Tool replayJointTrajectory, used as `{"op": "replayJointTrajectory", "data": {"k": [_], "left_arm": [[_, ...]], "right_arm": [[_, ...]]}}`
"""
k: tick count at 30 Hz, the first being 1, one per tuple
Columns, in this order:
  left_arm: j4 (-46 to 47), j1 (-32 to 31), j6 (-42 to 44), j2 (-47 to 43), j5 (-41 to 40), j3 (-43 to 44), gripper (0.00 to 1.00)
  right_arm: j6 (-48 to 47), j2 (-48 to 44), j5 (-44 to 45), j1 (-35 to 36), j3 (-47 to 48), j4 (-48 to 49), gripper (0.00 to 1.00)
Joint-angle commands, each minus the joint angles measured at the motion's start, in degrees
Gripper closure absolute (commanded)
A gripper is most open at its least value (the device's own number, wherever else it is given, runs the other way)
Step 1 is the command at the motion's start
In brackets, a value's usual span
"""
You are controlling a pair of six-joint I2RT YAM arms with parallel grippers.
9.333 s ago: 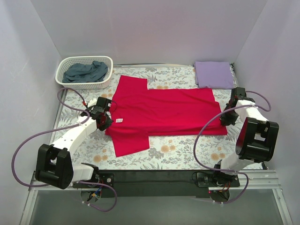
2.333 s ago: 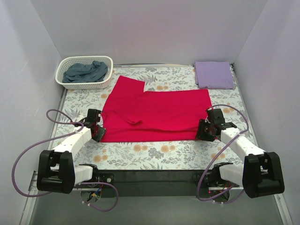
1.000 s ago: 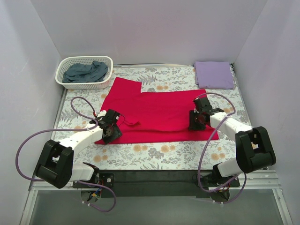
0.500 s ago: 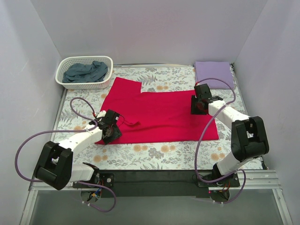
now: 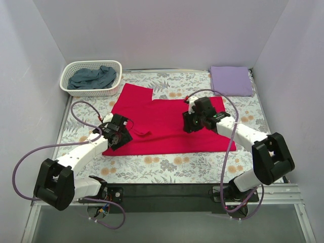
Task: Fold and stack the t-shirts
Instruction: Fold the tshirt
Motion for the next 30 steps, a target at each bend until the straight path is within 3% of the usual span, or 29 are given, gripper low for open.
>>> {"op": "replayJointTrajectory", "data": {"k": [1,6,10,18,30], "left_arm": [[-1.3,0.0,0.5,-3.3,-4.9,4.0,0.46],[-0.4,3.9,2.1,-5.3,-6.6,2.0,0.29],[1.6,9.6,3.3,-5.4,-1.4,-2.1,0.25],[1.5,12.0,3.8,-2.5,-0.5,-2.6,0.25],[1.2,12.0,2.9,-0.1,1.1,-3.1,0.27]], "right_arm": [[-7.8,2.2,-2.4,7.7,4.4,5.1,0.56],[-18.1,7.4,5.9,18.8,12.0,5.7,0.52],[-24.0,14.1,8.1,24.0,17.0,6.2,0.5],[-29.6,23.7,6.9,29.4,25.3,6.3,0.5],[-33.0,34.4,7.7,31.0,34.3,6.0,0.53]]}}
